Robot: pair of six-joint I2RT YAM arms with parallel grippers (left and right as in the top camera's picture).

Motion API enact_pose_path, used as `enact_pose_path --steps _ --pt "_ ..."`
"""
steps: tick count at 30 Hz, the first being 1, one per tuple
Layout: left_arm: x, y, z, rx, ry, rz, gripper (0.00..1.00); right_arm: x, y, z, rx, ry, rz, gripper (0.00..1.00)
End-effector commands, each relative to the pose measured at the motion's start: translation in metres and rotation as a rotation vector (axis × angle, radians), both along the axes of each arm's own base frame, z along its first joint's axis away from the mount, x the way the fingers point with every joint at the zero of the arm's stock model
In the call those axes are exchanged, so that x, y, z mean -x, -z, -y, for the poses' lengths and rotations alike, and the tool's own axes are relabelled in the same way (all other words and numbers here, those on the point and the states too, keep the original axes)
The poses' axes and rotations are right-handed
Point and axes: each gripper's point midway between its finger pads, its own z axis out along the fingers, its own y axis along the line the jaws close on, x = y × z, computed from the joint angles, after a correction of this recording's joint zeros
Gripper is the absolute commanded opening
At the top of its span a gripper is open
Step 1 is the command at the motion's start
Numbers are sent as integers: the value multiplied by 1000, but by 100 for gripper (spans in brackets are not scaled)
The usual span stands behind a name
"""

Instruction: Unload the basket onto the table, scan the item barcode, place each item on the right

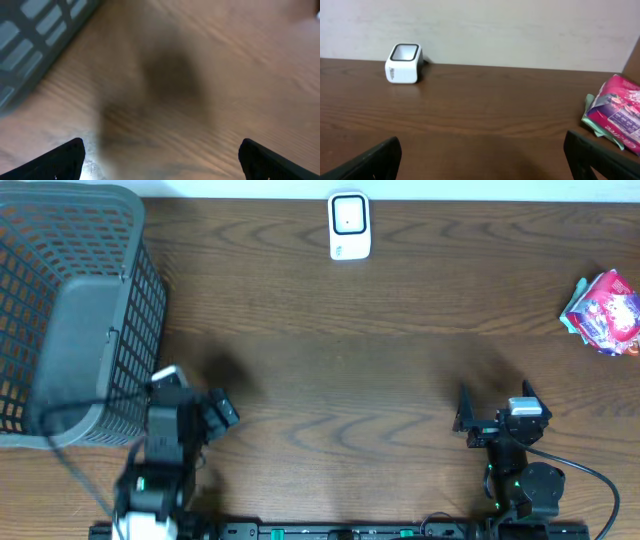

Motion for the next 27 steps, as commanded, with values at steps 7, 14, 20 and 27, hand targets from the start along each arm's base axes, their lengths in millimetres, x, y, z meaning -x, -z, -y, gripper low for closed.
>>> enact_pose_path --steps 7,14,20,27 --pt "14 -16 -4 -32 28 275 98 0 0 -2 12 -7 2 99" --pt "6 -50 -6 -60 42 490 98 0 0 -2 12 -7 2 99" --pt "3 -55 -12 -75 27 585 98 0 0 -2 12 -7 2 99" --pt "-8 -68 -12 -113 53 754 98 0 0 -2 12 -7 2 99"
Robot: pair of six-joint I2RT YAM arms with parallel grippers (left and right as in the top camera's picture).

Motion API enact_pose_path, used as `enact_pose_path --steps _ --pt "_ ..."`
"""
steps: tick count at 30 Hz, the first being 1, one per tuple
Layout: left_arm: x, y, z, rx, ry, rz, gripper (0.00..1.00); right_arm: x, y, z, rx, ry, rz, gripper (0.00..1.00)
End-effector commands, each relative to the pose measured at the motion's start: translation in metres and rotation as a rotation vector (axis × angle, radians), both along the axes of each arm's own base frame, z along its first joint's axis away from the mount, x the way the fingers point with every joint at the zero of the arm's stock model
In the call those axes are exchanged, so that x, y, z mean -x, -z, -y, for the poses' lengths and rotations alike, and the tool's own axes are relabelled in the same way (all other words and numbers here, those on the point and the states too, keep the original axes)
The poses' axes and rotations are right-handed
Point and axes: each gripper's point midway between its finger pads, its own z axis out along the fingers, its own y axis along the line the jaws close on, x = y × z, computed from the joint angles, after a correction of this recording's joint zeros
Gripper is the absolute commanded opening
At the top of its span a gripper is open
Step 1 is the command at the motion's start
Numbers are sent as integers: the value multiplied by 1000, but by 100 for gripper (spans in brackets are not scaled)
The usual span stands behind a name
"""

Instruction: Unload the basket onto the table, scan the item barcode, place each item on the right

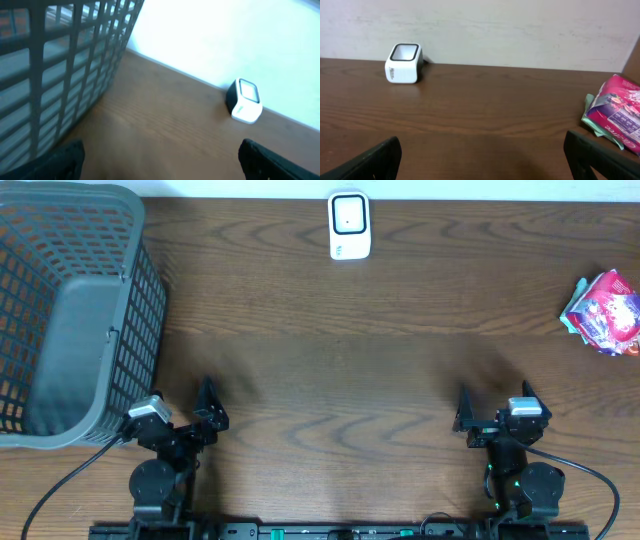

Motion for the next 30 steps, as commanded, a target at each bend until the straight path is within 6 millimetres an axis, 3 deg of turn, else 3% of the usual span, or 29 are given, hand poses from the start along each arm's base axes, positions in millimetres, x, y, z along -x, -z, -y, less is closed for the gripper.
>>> enact_pose_path --steps 1,13,16,18,30 --pt "-3 -1 1 -58 15 48 98 0 0 -2 12 -7 2 99" --pt "-6 4 6 -175 54 67 98 0 0 -2 12 -7 2 99" --pt "-5 19 18 -273 137 9 98 0 0 -2 12 -7 2 99" --pt "-3 33 15 -289 134 -46 98 0 0 -2 12 -7 2 99" --pt "-3 31 10 -304 116 -45 98 0 0 -2 12 -7 2 99"
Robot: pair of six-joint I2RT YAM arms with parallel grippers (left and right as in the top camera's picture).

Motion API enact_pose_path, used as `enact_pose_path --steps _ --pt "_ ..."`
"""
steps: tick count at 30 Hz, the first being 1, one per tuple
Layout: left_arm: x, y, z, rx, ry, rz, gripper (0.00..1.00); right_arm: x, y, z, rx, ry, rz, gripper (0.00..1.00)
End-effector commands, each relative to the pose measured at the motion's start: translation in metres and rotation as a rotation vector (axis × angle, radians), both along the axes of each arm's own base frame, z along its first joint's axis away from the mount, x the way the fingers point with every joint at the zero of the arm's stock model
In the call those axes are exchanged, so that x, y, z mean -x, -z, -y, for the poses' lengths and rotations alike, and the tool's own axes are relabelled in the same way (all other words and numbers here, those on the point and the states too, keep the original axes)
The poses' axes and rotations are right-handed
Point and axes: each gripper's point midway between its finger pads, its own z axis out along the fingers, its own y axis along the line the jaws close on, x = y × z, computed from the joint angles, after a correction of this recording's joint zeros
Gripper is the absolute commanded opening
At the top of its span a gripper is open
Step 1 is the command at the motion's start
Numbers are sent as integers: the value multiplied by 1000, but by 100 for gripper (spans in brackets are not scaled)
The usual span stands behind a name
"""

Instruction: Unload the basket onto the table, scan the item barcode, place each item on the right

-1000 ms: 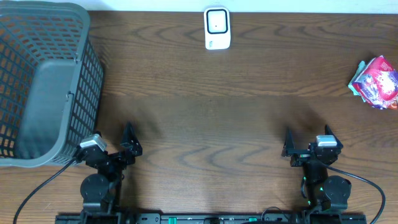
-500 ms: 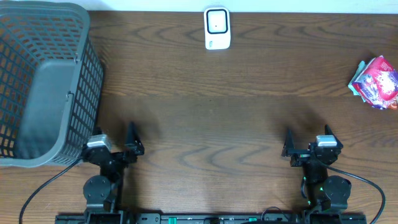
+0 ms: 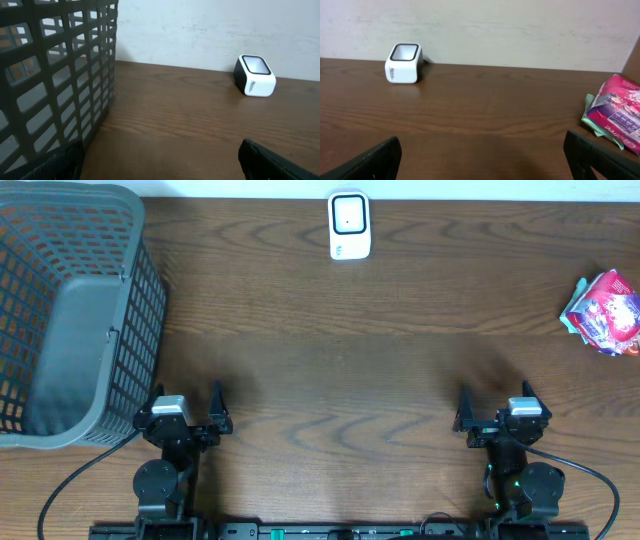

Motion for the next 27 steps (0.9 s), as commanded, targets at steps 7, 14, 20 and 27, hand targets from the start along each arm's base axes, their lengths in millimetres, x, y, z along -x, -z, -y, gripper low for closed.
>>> enact_pose_path --steps 7,14,20,27 --pt "2 14 5 -42 36 -47 98 0 0 -2 12 -7 2 99" --pt "2 13 5 -34 35 -45 98 0 0 -2 12 -7 2 99" --pt "1 14 5 -34 35 -47 98 0 0 -2 12 -7 2 99" --pt "1 14 5 -34 35 -47 98 0 0 -2 12 -7 2 99"
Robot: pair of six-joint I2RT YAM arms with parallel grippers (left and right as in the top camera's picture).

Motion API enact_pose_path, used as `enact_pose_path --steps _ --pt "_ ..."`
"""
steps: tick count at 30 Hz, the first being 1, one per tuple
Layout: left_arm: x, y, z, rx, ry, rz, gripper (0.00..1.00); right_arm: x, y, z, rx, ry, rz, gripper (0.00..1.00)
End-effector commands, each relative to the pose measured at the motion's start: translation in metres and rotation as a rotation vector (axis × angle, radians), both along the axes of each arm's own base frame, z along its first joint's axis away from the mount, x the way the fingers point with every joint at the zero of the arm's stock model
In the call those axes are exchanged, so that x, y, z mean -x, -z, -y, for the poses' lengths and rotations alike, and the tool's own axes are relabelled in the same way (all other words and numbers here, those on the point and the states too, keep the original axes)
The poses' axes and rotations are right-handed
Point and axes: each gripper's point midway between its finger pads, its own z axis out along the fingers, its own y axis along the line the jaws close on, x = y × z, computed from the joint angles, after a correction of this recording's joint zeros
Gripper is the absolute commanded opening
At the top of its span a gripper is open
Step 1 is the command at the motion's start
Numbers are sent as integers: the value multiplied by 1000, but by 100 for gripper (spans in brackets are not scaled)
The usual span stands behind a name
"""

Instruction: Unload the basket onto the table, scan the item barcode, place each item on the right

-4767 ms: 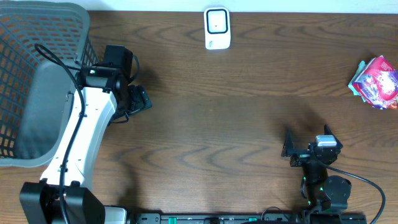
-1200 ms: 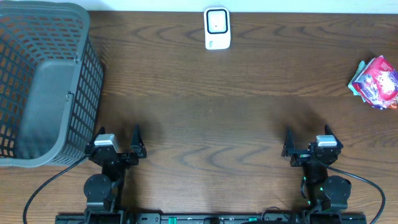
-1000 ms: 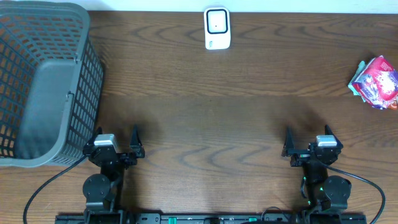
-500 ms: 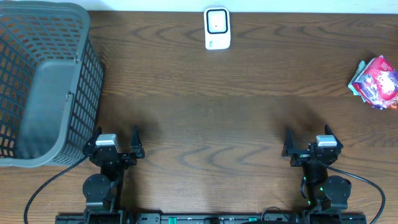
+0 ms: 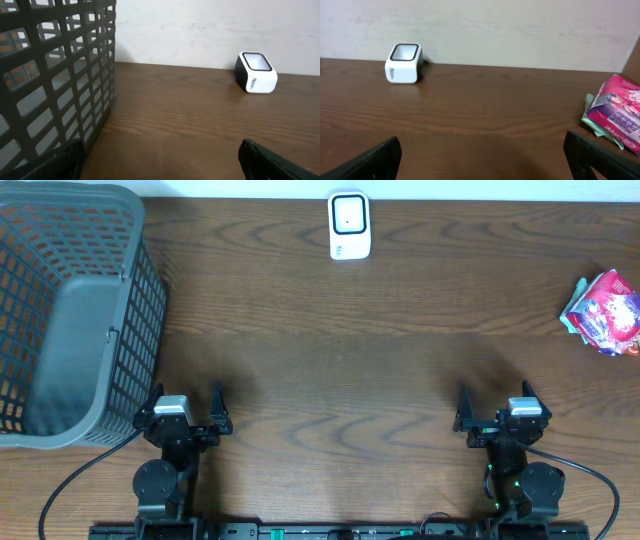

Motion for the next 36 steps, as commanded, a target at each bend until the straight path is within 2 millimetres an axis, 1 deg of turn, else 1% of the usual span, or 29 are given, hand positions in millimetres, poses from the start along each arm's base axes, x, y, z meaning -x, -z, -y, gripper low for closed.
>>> enact_pose_path --steps 1,28,31,36 --pt "1 14 4 -2 27 -48 98 0 0 -2 12 -7 2 99" --pt "1 14 4 -2 27 -48 98 0 0 -2 12 -7 2 99" --pt "1 14 4 -2 27 -48 98 0 1 7 39 40 1 99" --pt "1 14 4 -2 27 -48 98 0 1 7 38 42 1 99"
